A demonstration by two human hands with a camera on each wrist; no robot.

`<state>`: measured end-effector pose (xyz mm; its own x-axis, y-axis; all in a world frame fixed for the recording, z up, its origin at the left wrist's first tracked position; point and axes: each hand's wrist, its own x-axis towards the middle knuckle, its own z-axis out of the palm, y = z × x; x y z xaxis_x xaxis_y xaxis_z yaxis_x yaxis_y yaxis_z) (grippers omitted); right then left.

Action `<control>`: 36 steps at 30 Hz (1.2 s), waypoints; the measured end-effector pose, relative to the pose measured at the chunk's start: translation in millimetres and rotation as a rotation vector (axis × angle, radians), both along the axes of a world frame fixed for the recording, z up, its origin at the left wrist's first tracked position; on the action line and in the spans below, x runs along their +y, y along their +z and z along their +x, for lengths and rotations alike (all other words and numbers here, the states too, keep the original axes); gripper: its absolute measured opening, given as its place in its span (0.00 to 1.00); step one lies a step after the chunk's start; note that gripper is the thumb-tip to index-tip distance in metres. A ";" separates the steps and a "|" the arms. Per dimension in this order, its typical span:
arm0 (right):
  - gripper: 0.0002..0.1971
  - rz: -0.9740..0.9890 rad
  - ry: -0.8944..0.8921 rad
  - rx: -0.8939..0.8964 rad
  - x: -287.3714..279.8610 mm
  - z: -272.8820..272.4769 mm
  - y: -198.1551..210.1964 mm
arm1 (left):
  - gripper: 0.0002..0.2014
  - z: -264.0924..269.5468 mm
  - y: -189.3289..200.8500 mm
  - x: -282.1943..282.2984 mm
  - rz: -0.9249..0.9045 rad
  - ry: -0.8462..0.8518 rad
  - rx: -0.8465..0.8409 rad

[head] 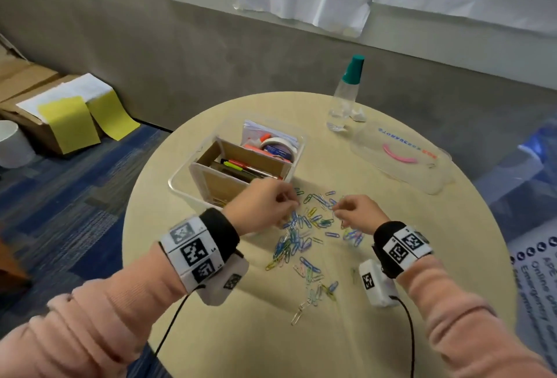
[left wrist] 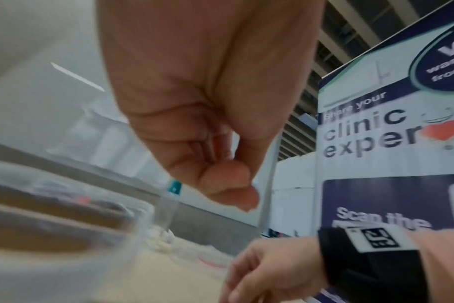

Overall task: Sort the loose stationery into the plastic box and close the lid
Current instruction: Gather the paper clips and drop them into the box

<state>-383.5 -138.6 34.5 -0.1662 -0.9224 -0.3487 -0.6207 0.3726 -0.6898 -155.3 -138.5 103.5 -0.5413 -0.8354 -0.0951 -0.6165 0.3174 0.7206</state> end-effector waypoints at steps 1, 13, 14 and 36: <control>0.06 0.035 0.033 0.048 7.5 -3.5 -5.5 | 0.06 -12.1 -7.0 4.8 0.024 -0.059 -0.023; 0.13 0.099 0.437 0.219 79.6 8.1 -62.5 | 0.19 -33.8 -110.3 24.8 0.031 -0.021 -0.728; 0.11 0.089 0.411 0.220 82.5 8.9 -66.5 | 0.19 -32.6 -113.2 23.3 0.058 -0.015 -0.724; 0.11 -0.033 -0.518 -1.017 83.3 4.1 -67.1 | 0.13 -10.5 -112.3 12.8 0.859 0.213 0.435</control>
<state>-379.5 -55.3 -32.7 -0.1838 -0.8365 -0.5162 0.4539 0.3936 -0.7994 -165.8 -125.7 -8.8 -0.5189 -0.6596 -0.5437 -0.2263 -0.5073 0.8315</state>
